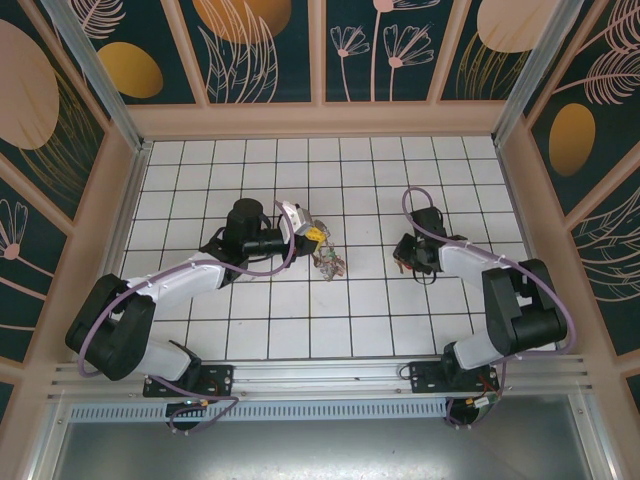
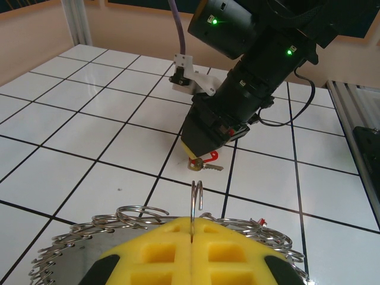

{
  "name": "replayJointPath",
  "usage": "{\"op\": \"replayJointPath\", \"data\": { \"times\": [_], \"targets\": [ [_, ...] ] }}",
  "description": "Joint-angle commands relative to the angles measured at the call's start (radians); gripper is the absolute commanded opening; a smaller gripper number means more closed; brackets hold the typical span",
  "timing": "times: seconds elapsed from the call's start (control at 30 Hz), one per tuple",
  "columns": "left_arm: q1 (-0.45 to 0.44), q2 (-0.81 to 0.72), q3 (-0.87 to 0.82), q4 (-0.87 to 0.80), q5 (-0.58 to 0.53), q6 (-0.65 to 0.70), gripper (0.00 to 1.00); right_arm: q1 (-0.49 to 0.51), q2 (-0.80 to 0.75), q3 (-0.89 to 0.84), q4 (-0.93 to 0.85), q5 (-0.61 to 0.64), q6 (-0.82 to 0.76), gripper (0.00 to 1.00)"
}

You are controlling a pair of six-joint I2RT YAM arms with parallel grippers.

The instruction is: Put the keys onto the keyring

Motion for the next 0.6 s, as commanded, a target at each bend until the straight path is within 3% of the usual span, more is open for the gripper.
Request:
{"op": "replayJointPath", "data": {
  "times": [0.0,0.13,0.57],
  "targets": [
    [-0.003,-0.012,0.025,0.028,0.013,0.006,0.0,0.01,0.007,0.033,-0.006,0.0,0.01,0.28],
    [-0.002,-0.009,0.028,0.026,0.014,0.006,0.0,0.014,0.012,0.047,-0.008,-0.001,-0.001,0.21],
    [-0.003,-0.009,0.034,0.021,0.015,0.004,0.0,0.024,0.048,0.074,-0.039,0.02,-0.01,0.2]
  ]
}}
